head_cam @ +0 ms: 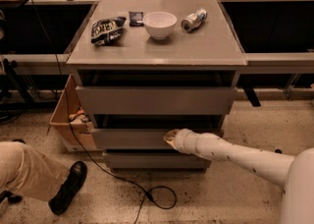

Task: Close middle drawer

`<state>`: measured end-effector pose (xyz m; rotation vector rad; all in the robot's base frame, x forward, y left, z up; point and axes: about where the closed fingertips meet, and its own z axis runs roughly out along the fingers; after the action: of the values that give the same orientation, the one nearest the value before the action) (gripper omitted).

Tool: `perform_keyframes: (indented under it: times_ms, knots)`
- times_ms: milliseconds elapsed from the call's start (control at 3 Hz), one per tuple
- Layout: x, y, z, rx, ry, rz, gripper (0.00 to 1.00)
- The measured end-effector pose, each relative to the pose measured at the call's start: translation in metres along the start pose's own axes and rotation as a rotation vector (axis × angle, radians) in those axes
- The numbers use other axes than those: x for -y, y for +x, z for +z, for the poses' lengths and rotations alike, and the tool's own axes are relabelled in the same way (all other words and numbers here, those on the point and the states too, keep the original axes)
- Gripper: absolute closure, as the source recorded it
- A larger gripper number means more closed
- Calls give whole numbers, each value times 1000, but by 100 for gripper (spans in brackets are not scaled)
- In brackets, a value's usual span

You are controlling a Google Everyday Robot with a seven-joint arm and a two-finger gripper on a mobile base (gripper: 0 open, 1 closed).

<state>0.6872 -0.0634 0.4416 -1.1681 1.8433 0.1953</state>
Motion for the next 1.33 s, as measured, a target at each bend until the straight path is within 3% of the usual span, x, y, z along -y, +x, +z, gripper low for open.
perform_keyframes:
  times_ms: [333,1333]
  knots:
    - [2,-13,13,20,-5,-10,100]
    - [-8,-13,5,67,14,-29,100]
